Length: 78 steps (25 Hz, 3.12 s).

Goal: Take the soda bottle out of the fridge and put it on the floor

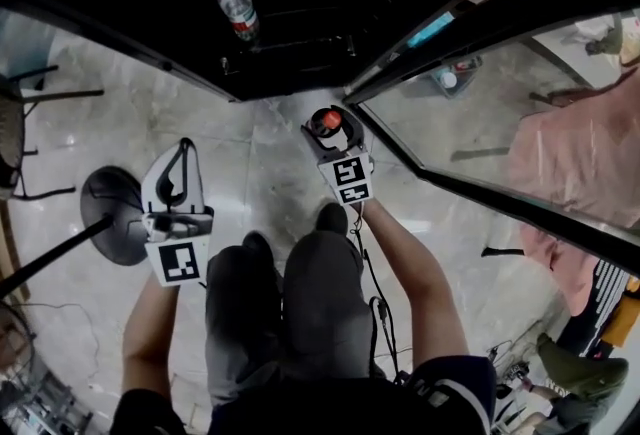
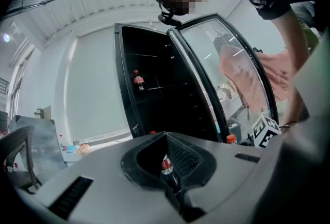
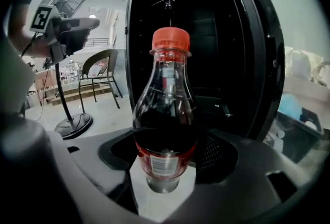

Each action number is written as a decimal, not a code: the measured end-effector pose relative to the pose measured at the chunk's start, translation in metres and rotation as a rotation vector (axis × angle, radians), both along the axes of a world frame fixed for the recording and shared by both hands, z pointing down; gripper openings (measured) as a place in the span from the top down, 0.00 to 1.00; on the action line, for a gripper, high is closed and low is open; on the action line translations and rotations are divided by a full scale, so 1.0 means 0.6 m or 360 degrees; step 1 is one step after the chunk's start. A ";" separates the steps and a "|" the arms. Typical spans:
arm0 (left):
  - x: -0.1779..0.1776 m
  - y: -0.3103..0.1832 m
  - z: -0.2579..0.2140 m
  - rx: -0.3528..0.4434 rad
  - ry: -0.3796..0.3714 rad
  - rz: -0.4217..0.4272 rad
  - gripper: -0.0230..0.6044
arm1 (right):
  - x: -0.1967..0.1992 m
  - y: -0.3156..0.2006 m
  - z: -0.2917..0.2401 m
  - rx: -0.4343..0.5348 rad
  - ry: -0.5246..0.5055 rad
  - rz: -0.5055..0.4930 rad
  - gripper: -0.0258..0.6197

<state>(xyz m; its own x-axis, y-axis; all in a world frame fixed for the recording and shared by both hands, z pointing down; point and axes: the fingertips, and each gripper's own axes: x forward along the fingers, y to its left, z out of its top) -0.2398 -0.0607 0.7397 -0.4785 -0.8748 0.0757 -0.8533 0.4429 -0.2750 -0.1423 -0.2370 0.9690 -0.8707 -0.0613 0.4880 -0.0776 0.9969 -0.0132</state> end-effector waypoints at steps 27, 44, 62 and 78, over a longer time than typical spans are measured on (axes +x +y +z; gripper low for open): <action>-0.003 0.028 0.168 0.0097 0.0000 0.0078 0.93 | -0.016 0.037 0.277 0.0075 0.0047 -0.0082 0.46; 0.001 0.028 0.184 0.0100 -0.0017 0.0092 0.93 | -0.012 0.045 0.287 0.0197 -0.0013 -0.0156 0.44; 0.004 0.026 0.185 0.0095 -0.0044 0.0087 0.93 | 0.005 0.052 0.273 0.0183 -0.0087 -0.0193 0.40; 0.001 0.027 0.169 0.0079 -0.0054 0.0091 0.93 | 0.048 0.066 0.197 0.0150 -0.0134 -0.0198 0.40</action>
<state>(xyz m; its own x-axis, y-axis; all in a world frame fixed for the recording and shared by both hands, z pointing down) -0.2390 -0.0446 0.8412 -0.4291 -0.9031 0.0164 -0.8682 0.4073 -0.2832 -0.1136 -0.1971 1.0871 -0.9118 0.0073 0.4105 0.0438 0.9959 0.0795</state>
